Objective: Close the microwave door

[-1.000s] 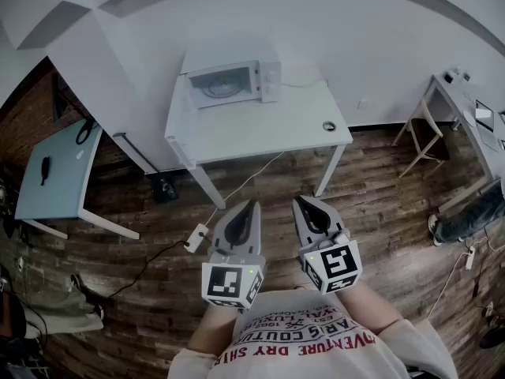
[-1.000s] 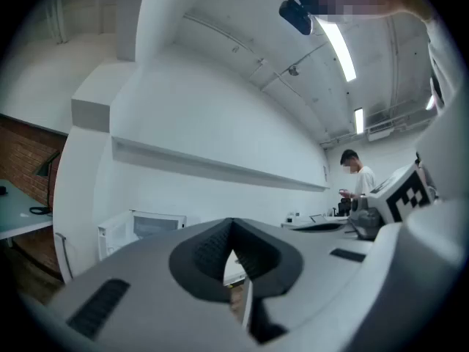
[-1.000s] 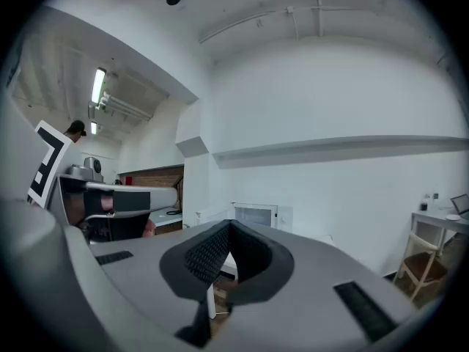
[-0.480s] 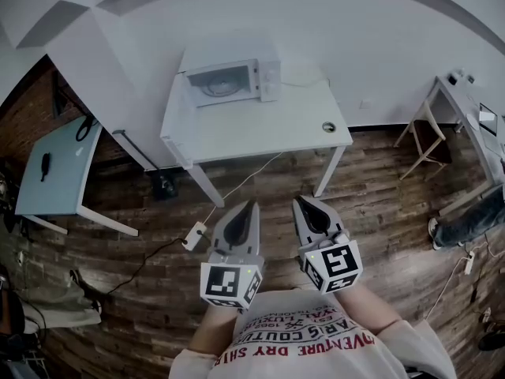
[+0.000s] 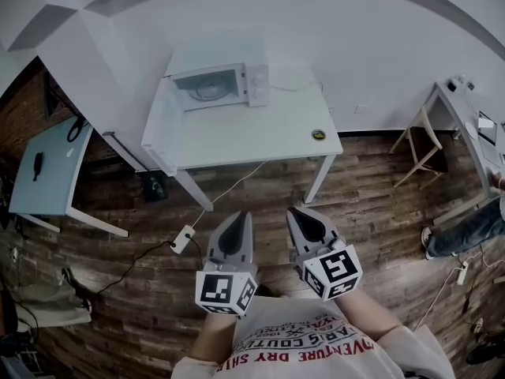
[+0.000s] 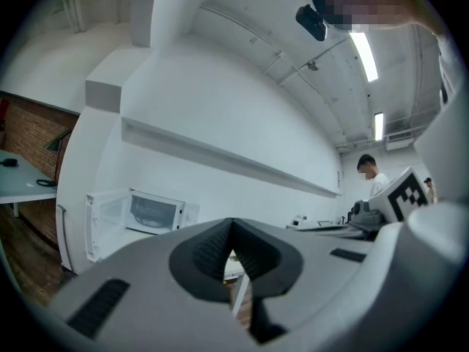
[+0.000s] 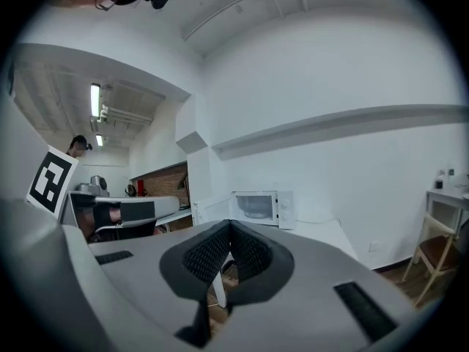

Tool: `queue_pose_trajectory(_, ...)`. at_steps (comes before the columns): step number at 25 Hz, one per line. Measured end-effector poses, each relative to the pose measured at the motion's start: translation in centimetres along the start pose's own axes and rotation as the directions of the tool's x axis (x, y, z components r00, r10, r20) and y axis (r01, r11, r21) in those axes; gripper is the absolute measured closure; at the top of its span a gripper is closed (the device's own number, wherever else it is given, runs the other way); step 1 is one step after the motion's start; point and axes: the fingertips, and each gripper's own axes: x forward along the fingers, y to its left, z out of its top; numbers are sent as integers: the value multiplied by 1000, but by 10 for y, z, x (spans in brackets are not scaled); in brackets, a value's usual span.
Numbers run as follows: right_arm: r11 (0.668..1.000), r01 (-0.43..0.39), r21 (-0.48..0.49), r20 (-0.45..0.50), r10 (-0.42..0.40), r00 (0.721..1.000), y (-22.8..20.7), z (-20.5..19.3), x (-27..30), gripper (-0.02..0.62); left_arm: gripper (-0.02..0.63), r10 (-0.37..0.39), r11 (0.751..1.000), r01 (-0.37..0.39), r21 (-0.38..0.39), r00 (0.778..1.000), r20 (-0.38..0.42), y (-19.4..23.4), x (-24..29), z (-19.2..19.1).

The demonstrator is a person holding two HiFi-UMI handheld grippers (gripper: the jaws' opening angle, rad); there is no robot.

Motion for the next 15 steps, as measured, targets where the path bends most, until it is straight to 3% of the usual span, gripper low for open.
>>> queue_pose_trajectory(5, 1000, 8, 23, -20, -8, 1000, -34, -3, 13, 583, 604, 17, 1000, -17, -2, 999, -41, -1, 24, -11)
queue_pose_trajectory(15, 998, 56, 40, -54, -54, 997, -105, -2, 113, 583, 604, 16, 999, -17, -36, 999, -30, 67, 133, -11)
